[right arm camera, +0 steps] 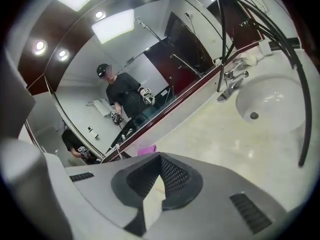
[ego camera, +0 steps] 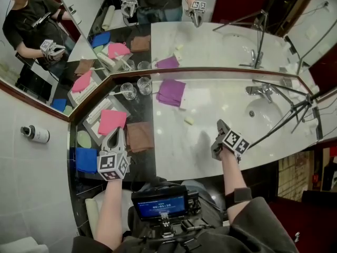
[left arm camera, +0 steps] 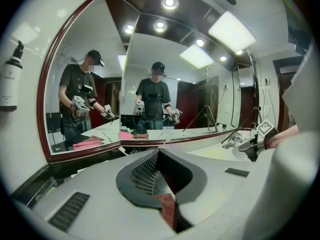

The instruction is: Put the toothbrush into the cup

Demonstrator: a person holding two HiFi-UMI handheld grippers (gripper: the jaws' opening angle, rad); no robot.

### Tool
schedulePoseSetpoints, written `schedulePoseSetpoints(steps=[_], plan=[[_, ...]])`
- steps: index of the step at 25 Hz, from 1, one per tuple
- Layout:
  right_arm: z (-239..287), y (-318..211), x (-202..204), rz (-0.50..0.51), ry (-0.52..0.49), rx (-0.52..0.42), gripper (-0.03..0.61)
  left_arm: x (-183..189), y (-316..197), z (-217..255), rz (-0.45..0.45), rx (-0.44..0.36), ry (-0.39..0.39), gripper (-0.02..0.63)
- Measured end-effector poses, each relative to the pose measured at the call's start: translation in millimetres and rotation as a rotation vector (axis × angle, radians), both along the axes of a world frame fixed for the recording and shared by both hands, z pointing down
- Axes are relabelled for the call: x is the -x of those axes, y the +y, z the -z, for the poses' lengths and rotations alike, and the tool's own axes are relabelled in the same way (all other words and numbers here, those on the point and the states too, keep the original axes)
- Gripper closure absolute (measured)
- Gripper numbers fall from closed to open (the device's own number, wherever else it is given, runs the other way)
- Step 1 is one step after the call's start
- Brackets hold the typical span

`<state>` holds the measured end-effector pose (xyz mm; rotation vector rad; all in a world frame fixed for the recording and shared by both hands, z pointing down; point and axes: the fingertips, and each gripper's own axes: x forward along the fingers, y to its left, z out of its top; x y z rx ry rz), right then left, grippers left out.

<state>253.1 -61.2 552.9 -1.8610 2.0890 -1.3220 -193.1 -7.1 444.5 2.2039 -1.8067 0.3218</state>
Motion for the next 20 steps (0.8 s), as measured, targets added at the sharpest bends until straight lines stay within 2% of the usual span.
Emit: schedulePoseSetpoints(steps=[7, 20], plan=[[-2, 2, -6, -0.035, -0.069, -0.002, 0.566, 4, 1, 0, 0.019, -0.002, 0.004, 0.614], [-9, 8, -13, -0.019, -0.037, 0.01, 0.565, 3, 6, -3, 0.015, 0.011, -0.001, 0.614]])
